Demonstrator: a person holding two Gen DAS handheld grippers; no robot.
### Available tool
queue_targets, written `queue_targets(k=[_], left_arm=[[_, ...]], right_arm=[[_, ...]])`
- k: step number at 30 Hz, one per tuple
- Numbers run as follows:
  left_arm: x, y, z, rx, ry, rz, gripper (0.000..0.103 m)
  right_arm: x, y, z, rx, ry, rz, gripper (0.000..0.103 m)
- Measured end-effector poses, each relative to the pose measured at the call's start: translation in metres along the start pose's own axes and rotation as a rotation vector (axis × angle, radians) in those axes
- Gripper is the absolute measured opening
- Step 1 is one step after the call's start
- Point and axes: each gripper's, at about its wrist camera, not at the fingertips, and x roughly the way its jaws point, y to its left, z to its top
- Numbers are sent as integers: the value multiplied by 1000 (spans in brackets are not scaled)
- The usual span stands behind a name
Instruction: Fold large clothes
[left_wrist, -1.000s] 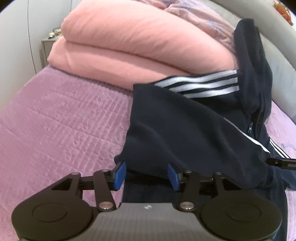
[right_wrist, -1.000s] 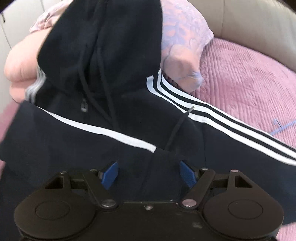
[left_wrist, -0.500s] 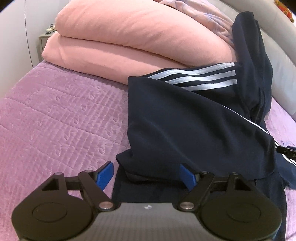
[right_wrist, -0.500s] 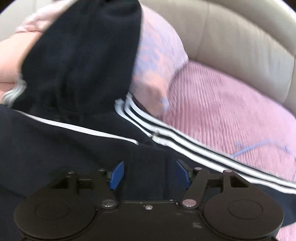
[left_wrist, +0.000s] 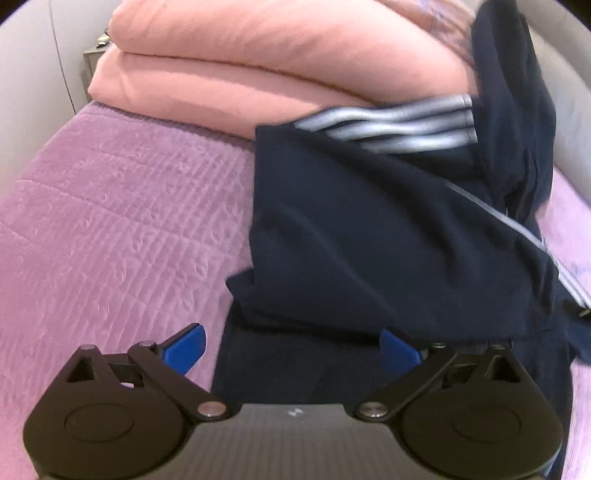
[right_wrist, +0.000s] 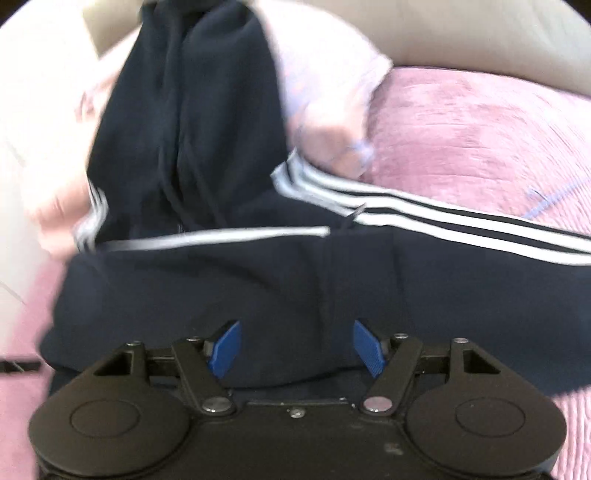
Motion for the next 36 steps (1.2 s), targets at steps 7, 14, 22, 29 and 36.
queue_targets(k=[7,14,22,29,36], left_arm=[[3,-29,-21,77,62,-66,102],[25,-33,-29,19,85,-128,102],[35,-20,-24,-35,76,-114,102],[35,-23,-23,-20,74,-98,101],[39,-40,-16,26,78,-94,101]], right_arm=[[-77,-155,-20,405,-99,-42,81],[-108,-302,-68,824,-243,-208,81],[-93,-370,-84,987,-501,-227,75],[-102,-384,-104,1014,-640,-299,12],[-133,-326,-68,734,-679,-428,8]])
